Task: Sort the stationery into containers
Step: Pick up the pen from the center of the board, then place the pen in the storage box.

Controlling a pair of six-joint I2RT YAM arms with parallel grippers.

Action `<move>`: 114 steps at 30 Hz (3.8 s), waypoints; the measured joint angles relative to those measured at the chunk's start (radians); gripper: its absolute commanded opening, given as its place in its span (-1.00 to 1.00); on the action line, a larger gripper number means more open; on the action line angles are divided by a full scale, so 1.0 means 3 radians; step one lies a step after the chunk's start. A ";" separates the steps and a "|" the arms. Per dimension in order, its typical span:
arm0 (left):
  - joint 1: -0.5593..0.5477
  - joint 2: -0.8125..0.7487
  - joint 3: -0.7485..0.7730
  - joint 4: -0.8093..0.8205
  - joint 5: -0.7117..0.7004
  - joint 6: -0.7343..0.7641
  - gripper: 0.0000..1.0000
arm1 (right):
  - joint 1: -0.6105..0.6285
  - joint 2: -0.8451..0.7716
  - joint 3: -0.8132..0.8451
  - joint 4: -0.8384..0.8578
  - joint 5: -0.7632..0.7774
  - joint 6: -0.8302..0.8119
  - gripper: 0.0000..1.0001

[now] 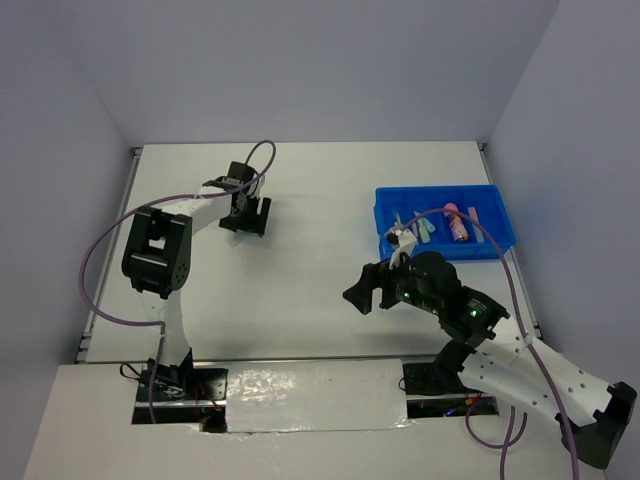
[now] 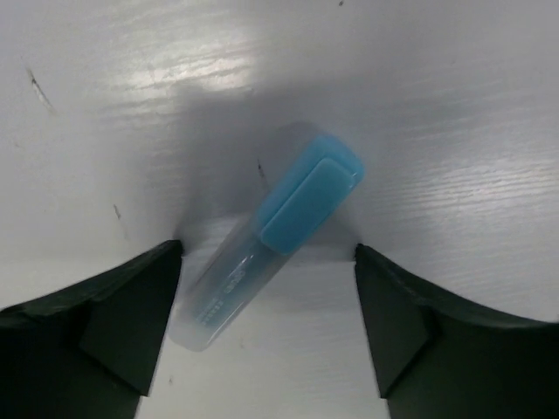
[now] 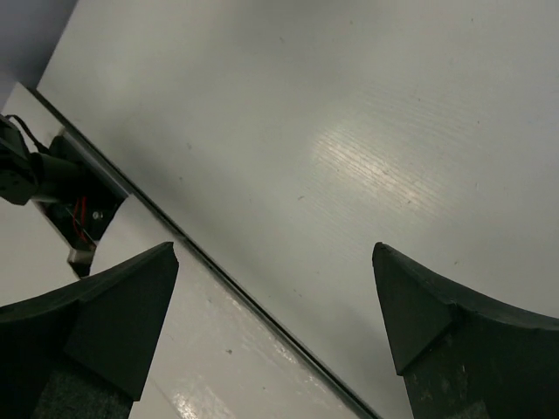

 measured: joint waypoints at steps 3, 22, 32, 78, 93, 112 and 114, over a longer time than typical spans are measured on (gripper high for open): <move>-0.0055 0.0057 0.0066 0.0028 -0.0031 -0.0037 -0.54 | 0.0000 -0.0141 0.0014 -0.0010 0.0014 -0.0001 0.99; -0.0754 -0.0477 -0.0448 0.0254 0.0284 -0.0421 -1.00 | 0.0008 -0.0744 -0.0341 0.0158 0.0774 0.0680 0.99; -0.1911 -0.1801 -0.1563 0.2012 0.1230 -0.0978 -1.00 | 0.0008 -0.0544 -0.0278 0.0320 0.1540 0.1278 0.80; -0.1795 -0.3559 -0.1078 -0.0692 -0.0989 -0.1119 0.99 | -0.2392 0.3195 0.2930 -0.0010 0.2042 -0.2112 -1.00; -0.1774 -0.3911 -0.1507 -0.0955 -0.1335 -0.0968 0.99 | -0.2750 0.4031 0.2934 -0.0056 0.2542 -0.2729 -0.60; -0.1452 -0.3696 -0.1450 -0.0978 -0.1326 -0.0973 0.99 | -0.2800 0.3833 0.2782 -0.0333 0.2459 -0.2372 0.99; -0.1340 -0.3601 -0.1284 -0.1012 -0.1322 -0.0982 0.99 | -0.2770 0.3531 0.2799 -0.0388 0.2322 -0.2248 0.99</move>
